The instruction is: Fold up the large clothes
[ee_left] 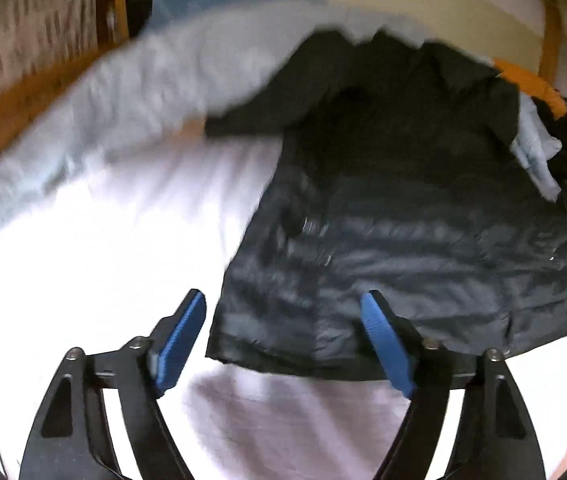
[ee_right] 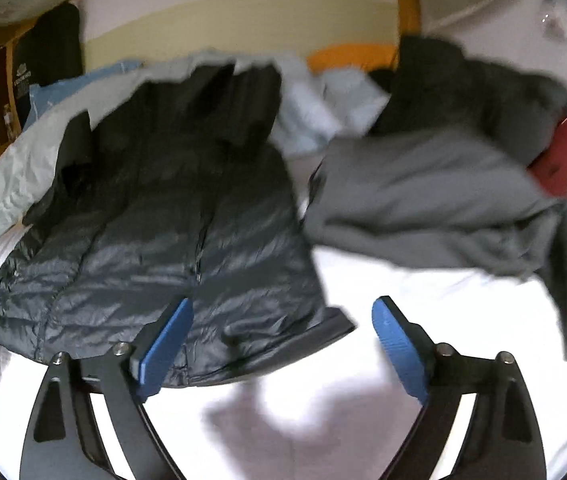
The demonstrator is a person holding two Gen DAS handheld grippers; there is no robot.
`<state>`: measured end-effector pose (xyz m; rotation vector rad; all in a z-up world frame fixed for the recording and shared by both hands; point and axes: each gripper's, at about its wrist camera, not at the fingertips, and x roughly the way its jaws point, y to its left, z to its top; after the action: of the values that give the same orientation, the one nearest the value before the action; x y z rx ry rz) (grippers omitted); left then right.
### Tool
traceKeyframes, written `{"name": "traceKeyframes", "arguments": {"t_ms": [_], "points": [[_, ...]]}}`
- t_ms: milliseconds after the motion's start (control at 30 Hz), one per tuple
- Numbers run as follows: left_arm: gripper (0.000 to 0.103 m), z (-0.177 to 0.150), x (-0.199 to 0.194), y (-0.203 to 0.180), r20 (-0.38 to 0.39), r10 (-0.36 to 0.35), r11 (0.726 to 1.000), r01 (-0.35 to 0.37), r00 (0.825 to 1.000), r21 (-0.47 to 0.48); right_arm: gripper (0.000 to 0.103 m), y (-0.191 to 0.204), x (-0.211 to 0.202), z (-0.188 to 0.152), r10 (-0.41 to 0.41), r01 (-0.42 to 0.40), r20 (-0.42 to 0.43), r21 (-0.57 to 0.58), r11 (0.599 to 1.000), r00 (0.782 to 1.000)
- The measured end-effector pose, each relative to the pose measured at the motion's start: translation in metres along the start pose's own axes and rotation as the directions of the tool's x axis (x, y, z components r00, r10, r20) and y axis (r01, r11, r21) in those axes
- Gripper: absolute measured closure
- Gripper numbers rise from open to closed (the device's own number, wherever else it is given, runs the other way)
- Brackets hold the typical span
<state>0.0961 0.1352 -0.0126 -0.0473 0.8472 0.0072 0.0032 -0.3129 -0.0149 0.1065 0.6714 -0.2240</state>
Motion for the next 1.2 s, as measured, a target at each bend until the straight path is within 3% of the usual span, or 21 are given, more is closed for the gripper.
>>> {"name": "traceKeyframes", "arguments": {"t_ms": [33, 67, 133, 200, 267, 300, 333, 367, 400, 467, 567, 633, 700, 867, 967, 1033, 1200], "points": [[0.060, -0.004, 0.010, 0.004, -0.036, -0.014, 1.000, 0.014, 0.999, 0.002, 0.016, 0.001, 0.009, -0.002, 0.010, -0.010, -0.020, 0.000, 1.000, 1.000], [0.077, -0.008, 0.017, 0.004, -0.071, -0.017, 1.000, 0.018, 0.997, 0.022, 0.019, 0.000, 0.023, -0.005, 0.030, -0.030, -0.060, 0.001, 1.000, 0.998], [0.075, -0.013, 0.025, 0.003, -0.097, -0.005, 0.996, 0.013, 0.995, 0.085, 0.020, 0.001, 0.044, -0.013, 0.054, -0.053, -0.114, 0.009, 0.999, 0.992], [0.075, -0.017, 0.032, 0.007, -0.109, 0.015, 0.997, -0.007, 0.994, 0.078, 0.022, 0.002, 0.056, -0.020, 0.054, -0.054, -0.121, 0.003, 0.999, 0.991], [0.075, -0.020, 0.043, 0.015, -0.149, -0.046, 0.999, 0.048, 0.988, 0.013, 0.061, 0.003, 0.060, -0.021, 0.056, -0.056, -0.111, 0.006, 0.998, 0.992], [0.075, -0.021, 0.044, 0.015, -0.145, -0.058, 0.998, 0.059, 0.988, 0.003, 0.095, 0.001, 0.057, -0.020, 0.057, -0.055, -0.091, 0.021, 0.998, 0.994], [0.081, -0.020, 0.042, 0.015, -0.147, -0.063, 0.998, 0.063, 0.987, 0.001, 0.095, -0.001, 0.053, -0.021, 0.076, -0.073, -0.069, 0.047, 0.996, 0.995], [0.096, -0.020, 0.038, 0.016, -0.150, -0.069, 0.998, 0.068, 0.986, -0.009, 0.095, -0.001, 0.049, -0.023, 0.065, -0.063, -0.060, 0.046, 0.997, 0.996], [0.099, -0.021, 0.032, 0.019, -0.149, -0.087, 0.996, 0.084, 0.985, -0.031, 0.095, 0.000, 0.046, -0.022, 0.056, -0.054, -0.065, 0.035, 0.998, 0.996], [0.100, -0.022, 0.010, 0.024, -0.116, -0.136, 0.989, 0.128, 0.984, -0.073, 0.095, 0.003, 0.033, -0.026, 0.031, -0.030, -0.066, 0.010, 0.999, 0.997], [0.100, -0.027, -0.041, 0.022, -0.008, -0.156, 0.987, 0.156, 0.988, -0.033, 0.095, -0.002, 0.005, -0.023, 0.048, -0.045, -0.057, 0.045, 0.998, 0.997], [0.100, -0.033, -0.075, 0.019, 0.067, -0.136, 0.991, 0.135, 0.988, 0.020, 0.095, 0.001, -0.023, -0.020, 0.069, -0.069, -0.026, 0.015, 0.998, 0.997], [0.100, -0.042, -0.096, 0.017, 0.114, -0.075, 0.994, 0.065, 0.991, 0.087, 0.095, 0.008, -0.058, -0.029, 0.088, -0.087, 0.020, -0.057, 0.995, 0.996], [0.100, -0.053, -0.133, 0.027, 0.112, -0.133, 0.990, 0.128, 0.985, 0.056, 0.096, 0.005, -0.117, -0.057, 0.024, -0.022, 0.032, -0.071, 0.997, 0.999], [0.100, -0.068, -0.164, 0.019, 0.119, -0.130, 0.987, 0.117, 0.984, 0.106, 0.096, -0.011, -0.156, -0.054, 0.028, -0.028, 0.096, 0.003, 1.000, 0.995], [0.100, -0.085, -0.179, 0.013, 0.118, -0.148, 0.982, 0.132, 0.982, 0.133, 0.097, -0.016, -0.180, -0.053, 0.030, -0.029, 0.128, -0.008, 1.000, 0.991], [0.100, -0.071, -0.168, 0.013, 0.112, -0.151, 0.986, 0.142, 0.982, 0.085, 0.098, -0.031, -0.204, -0.036, -0.029, 0.037, 0.176, -0.045, 0.998, 0.984]]}}
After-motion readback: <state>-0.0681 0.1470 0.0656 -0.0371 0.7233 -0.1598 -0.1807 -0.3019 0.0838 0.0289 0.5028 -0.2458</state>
